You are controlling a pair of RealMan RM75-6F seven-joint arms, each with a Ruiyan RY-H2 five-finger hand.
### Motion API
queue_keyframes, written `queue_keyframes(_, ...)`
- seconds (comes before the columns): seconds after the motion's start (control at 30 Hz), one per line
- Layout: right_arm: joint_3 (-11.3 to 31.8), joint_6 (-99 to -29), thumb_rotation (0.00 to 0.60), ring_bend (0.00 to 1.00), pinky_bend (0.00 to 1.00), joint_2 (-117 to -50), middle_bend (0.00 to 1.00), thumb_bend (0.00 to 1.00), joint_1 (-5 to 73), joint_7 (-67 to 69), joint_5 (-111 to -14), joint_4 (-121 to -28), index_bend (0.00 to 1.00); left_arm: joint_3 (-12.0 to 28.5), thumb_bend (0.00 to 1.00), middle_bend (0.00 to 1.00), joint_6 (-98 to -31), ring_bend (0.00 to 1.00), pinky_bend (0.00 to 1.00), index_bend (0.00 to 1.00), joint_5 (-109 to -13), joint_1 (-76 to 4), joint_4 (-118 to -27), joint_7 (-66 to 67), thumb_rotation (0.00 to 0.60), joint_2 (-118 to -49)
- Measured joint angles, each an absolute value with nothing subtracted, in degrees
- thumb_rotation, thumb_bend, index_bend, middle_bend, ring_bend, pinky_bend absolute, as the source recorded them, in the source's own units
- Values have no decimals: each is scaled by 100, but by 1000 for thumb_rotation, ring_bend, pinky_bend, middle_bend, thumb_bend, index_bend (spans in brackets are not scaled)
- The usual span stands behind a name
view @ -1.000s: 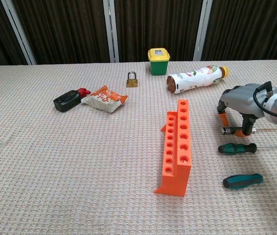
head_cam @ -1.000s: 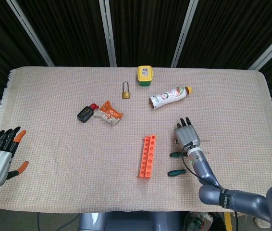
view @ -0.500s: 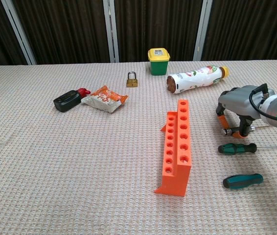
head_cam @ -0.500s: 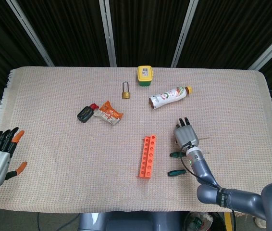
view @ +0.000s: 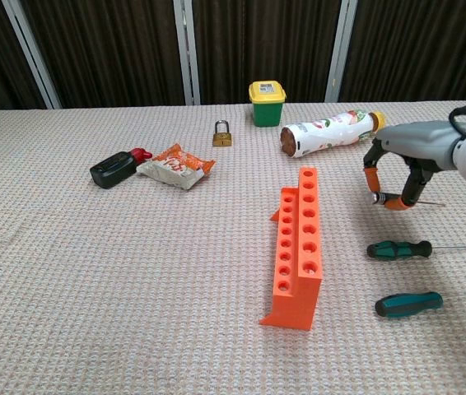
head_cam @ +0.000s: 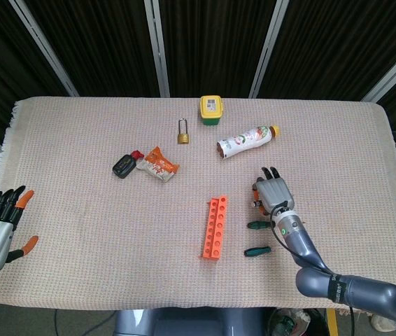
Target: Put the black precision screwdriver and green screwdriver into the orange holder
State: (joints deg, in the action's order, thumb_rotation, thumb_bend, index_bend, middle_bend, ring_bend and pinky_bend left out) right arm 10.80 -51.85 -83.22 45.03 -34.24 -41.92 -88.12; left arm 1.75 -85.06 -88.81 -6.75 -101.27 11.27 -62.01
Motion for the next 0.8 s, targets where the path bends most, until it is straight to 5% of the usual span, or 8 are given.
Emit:
queue_keyframes(0.43, 2430, -3297, 600, 0, 0, -6873, 303, 375, 3739, 619, -4631, -9939, 642, 139, 254, 0, -8513, 0, 0, 58, -8889, -651, -10170, 1217, 600, -6220)
queue_keyframes(0.8, 4426, -1447, 600, 0, 0, -6682, 301, 379, 2294, 4212, -6403, -10494, 652, 97, 253, 0, -8503, 0, 0, 55, -8885, -618, -10235, 1267, 600, -6174)
